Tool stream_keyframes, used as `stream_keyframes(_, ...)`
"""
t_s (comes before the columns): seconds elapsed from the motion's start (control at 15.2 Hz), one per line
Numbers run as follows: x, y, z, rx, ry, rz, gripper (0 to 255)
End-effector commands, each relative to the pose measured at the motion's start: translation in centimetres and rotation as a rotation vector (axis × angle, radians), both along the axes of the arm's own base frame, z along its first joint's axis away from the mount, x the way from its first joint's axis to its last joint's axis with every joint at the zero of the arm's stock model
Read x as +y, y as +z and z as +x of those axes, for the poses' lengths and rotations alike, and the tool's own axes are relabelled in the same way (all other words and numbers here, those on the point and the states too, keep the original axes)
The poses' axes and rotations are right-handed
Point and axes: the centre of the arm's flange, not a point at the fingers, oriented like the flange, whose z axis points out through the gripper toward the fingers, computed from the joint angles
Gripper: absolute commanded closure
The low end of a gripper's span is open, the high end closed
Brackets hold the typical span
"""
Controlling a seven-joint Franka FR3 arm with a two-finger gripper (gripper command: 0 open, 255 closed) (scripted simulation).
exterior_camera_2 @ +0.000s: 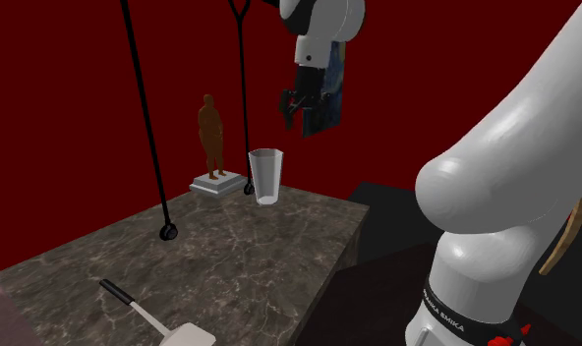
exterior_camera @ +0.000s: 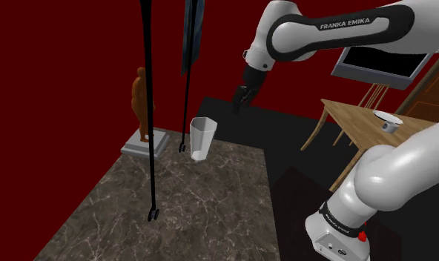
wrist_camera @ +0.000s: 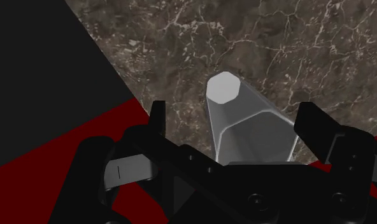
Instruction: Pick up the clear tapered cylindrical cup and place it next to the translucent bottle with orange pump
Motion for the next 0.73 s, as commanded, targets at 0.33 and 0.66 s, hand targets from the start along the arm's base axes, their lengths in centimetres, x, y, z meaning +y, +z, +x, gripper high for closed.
stream_keyframes(0.33, 2.3, -5.7, 6.7, 0.008, -0.027, 0.022, 0)
stream_keyframes(0.66, 3.0, -8.6, 8.4, 0.01, -0.033, 0.027, 0)
